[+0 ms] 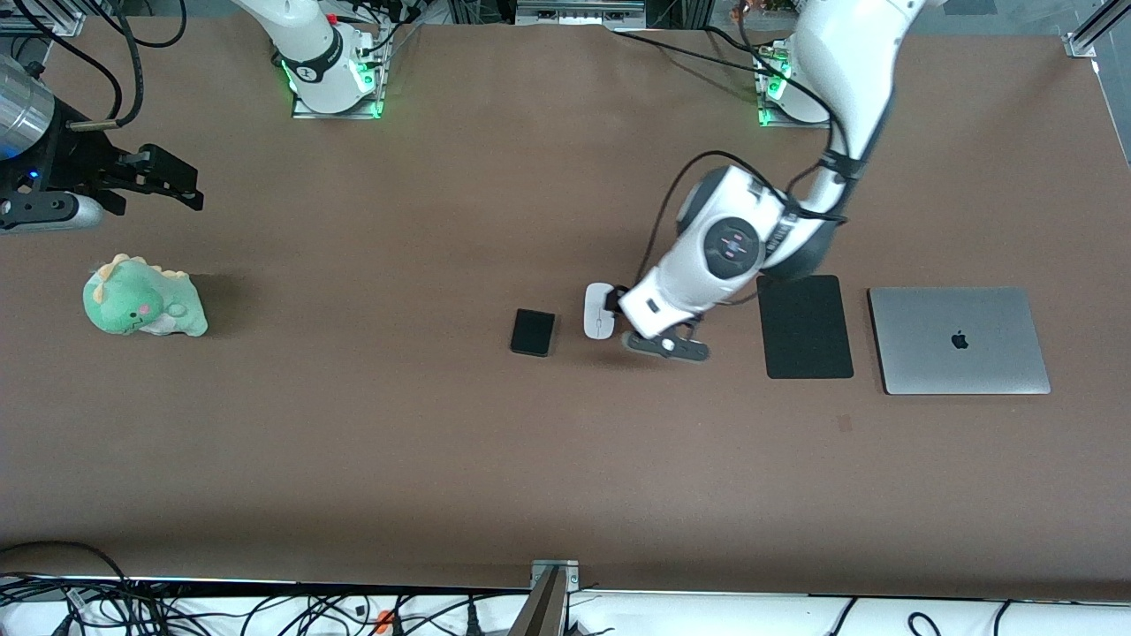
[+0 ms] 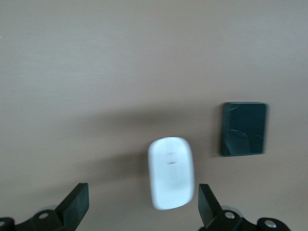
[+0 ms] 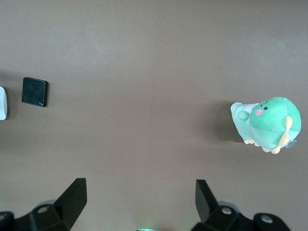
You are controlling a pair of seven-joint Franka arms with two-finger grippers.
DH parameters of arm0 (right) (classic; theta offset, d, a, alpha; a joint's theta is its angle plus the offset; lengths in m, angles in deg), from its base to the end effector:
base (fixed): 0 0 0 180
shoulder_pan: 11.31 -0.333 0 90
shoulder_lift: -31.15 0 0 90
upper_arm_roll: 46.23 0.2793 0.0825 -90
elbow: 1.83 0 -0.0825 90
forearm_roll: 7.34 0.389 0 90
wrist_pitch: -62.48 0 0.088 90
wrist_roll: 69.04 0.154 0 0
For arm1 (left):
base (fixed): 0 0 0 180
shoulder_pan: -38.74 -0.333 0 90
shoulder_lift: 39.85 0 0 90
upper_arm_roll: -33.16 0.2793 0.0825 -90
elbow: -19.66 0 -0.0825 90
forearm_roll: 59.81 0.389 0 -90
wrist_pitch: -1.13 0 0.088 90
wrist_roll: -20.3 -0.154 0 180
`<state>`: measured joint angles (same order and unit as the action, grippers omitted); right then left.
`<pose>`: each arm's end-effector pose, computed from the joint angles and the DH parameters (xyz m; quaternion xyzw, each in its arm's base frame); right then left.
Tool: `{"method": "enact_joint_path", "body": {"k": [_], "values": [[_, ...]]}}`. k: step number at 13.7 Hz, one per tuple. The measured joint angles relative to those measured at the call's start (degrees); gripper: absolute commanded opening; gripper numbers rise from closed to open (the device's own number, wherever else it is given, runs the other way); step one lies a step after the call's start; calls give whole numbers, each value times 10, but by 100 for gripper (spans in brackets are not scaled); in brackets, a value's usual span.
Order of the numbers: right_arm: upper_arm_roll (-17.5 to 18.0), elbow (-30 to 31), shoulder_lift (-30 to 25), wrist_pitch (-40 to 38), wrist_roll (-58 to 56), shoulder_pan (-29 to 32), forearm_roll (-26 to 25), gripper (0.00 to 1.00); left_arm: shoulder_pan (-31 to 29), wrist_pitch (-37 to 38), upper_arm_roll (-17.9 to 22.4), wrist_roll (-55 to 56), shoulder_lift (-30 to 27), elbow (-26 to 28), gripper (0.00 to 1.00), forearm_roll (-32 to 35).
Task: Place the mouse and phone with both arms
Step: 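Lower the left gripper and grasp the white mouse, then carry the mouse over the pad while the right gripper reaches the phone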
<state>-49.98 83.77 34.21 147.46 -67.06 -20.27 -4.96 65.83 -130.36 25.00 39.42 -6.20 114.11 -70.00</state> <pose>0.5592 0.0585 0.5399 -0.9989 -0.0293 0.0332 0.0169 0.5518 -0.3955 0.2012 0.9913 -0.0702 -0.0215 0.1094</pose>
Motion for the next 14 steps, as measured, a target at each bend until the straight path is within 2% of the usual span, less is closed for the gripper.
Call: {"method": "enact_joint_path", "body": {"k": [2,4,9,10,11,12,13,14], "values": [[0,0,0,0,0,0,0,100,32,-57,4,38,28,1,100,1],[0,0,0,0,0,0,0,100,65,-97,22,82,63,1,100,31],[0,0,0,0,0,0,0,100,102,-107,39,158,101,-1,100,127],[0,0,0,0,0,0,0,100,104,-107,40,160,102,-1,87,135],[0,0,0,0,0,0,0,100,105,-107,42,160,103,-1,55,139],[0,0,0,0,0,0,0,100,105,-106,43,156,103,-1,40,141],[0,0,0,0,0,0,0,100,105,-105,45,153,103,-1,35,142],[0,0,0,0,0,0,0,100,105,-103,46,151,103,-1,35,142]]}}
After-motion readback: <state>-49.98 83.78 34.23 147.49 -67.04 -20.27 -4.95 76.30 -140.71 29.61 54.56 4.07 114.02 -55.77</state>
